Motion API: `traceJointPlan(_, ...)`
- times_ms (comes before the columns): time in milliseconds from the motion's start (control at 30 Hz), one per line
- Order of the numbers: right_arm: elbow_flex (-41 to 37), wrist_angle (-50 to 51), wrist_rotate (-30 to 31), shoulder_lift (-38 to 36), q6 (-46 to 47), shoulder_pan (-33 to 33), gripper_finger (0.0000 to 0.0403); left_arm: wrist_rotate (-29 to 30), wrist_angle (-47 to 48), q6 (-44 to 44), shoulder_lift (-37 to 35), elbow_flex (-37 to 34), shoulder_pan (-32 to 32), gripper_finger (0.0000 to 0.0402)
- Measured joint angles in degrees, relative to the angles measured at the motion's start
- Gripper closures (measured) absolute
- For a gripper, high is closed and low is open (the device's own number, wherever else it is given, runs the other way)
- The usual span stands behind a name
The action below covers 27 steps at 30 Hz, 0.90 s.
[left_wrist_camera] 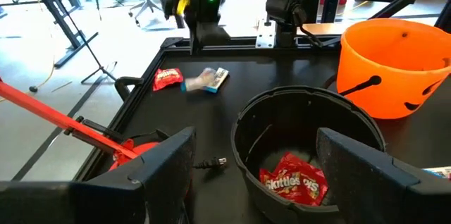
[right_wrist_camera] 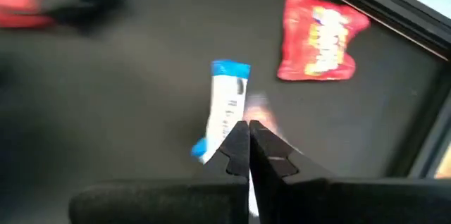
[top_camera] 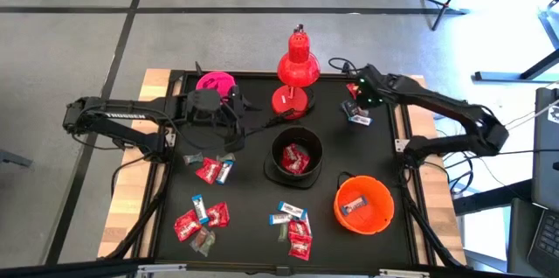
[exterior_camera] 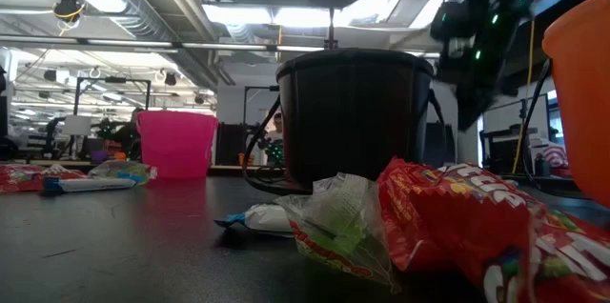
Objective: Organize candy in baskets
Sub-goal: Put the white chocolate into the orange bucket
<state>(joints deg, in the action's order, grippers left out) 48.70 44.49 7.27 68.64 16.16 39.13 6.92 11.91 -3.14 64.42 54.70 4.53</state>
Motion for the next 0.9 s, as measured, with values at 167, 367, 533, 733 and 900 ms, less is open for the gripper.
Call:
traceJointPlan(167, 2.7, 7.3, -7.4, -7.9, 0.2, -5.1, 0.0402, 0.0, 0.0, 0.1, 0.0, 0.0, -0.9, 0.0118)
traceJointPlan(367, 2.9, 7.9, -1.3, -11.8, 2.7, -9.5, 0.0395, 1.1, -1.7, -0.3, 0.1, 0.0, -2.0, 0.0118)
traceJointPlan(533, 2.9, 10.7, 0.4, -7.8, 1.2, -9.6, 0.0346, 1.1, -2.2, -0.6, 0.1, 0.0, -2.0, 0.0118)
traceJointPlan(733, 1.5, 11.5, 3.4, 1.4, 0.2, -9.5, 0.0252, 1.1, -2.1, -1.5, 0.1, 0.0, -2.0, 0.0118)
traceJointPlan(900, -1.8, 10.9, 3.1, 9.2, 1.7, -9.2, 0.0212, 1.1, -2.1, -1.5, 0.1, 0.0, -2.0, 0.0118)
